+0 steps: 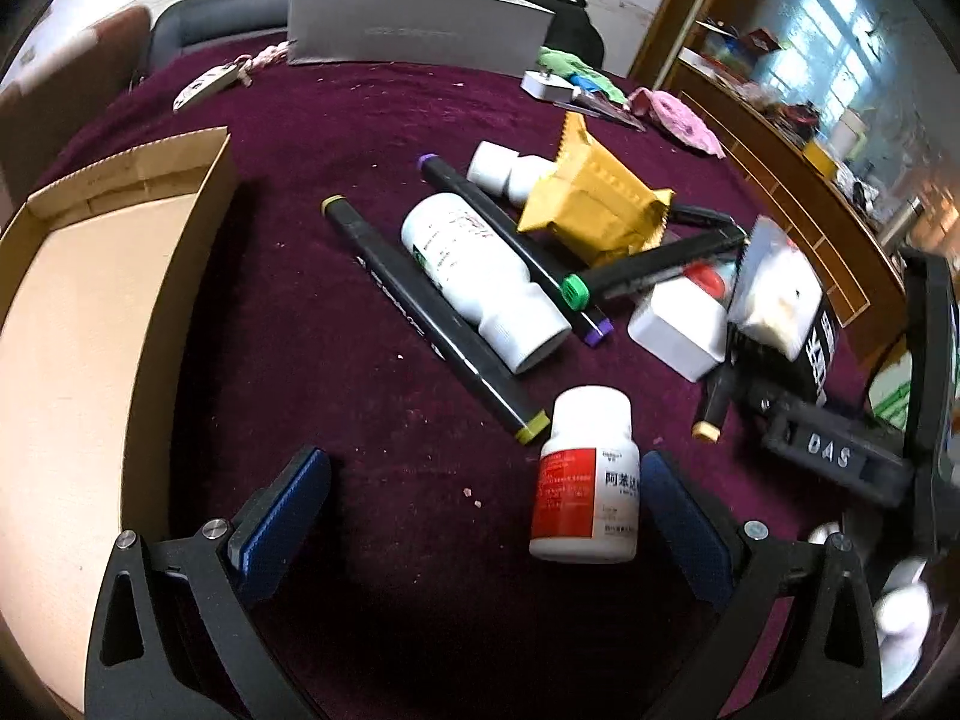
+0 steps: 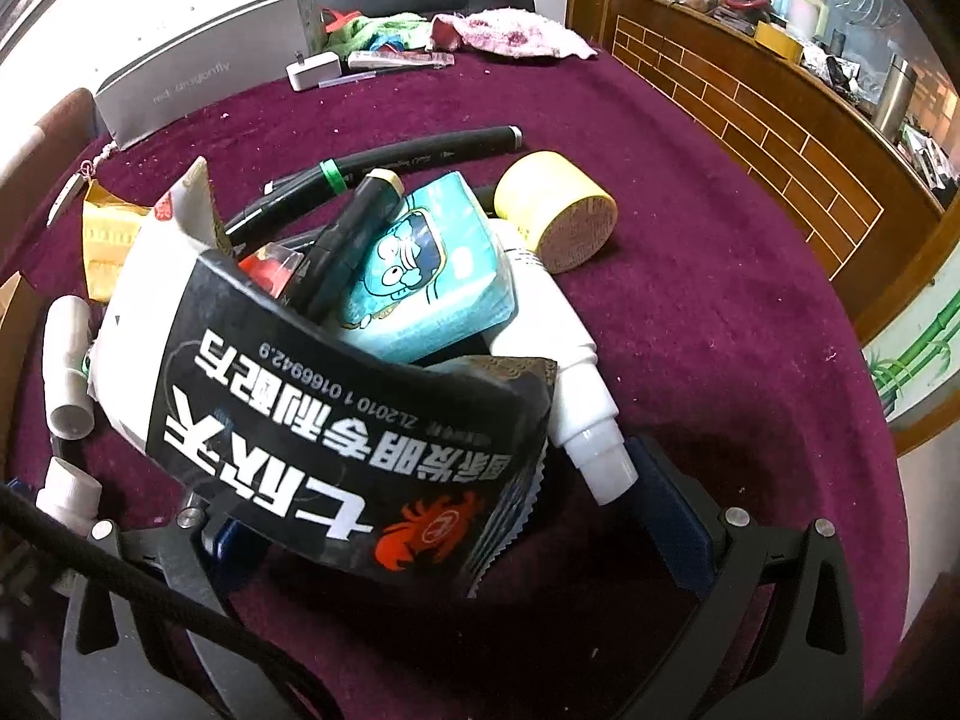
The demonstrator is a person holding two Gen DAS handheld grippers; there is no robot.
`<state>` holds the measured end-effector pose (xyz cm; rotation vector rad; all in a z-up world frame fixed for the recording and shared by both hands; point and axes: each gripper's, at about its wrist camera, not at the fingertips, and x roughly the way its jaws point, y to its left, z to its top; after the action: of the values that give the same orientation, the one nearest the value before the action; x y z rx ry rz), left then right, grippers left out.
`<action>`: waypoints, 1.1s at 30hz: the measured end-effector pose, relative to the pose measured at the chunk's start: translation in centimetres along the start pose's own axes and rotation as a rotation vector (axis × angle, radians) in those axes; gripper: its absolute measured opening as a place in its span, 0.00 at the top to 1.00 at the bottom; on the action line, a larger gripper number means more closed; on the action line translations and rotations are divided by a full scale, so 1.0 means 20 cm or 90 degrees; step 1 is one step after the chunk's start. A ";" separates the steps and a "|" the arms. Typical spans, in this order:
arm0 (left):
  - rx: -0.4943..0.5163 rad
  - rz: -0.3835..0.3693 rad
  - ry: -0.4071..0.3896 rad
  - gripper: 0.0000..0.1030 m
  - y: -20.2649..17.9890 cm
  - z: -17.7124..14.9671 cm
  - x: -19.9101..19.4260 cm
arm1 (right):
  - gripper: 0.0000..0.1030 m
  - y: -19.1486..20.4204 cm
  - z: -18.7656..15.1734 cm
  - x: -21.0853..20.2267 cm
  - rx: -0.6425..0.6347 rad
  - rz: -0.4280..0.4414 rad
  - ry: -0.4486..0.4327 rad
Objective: Organize objects
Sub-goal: 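Grasp the white pill bottle with red label using the left tool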
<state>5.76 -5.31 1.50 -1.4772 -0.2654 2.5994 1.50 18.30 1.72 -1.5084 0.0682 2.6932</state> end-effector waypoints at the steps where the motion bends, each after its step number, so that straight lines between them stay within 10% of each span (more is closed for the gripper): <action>1: 0.007 0.013 0.001 0.03 -0.02 0.00 0.01 | 0.00 0.00 0.00 0.00 -0.002 0.002 -0.001; 8: 0.135 0.119 -0.027 0.43 -0.24 -0.07 0.03 | 0.00 -0.01 0.00 -0.01 -0.005 0.003 0.000; 33: 0.122 0.105 -0.037 0.40 -0.21 -0.07 0.05 | 0.00 -0.02 0.01 0.00 -0.005 0.001 -0.001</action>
<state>6.70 -0.97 0.90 -1.4149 0.1031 2.7066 1.41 18.65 1.81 -1.5079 0.0593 2.6993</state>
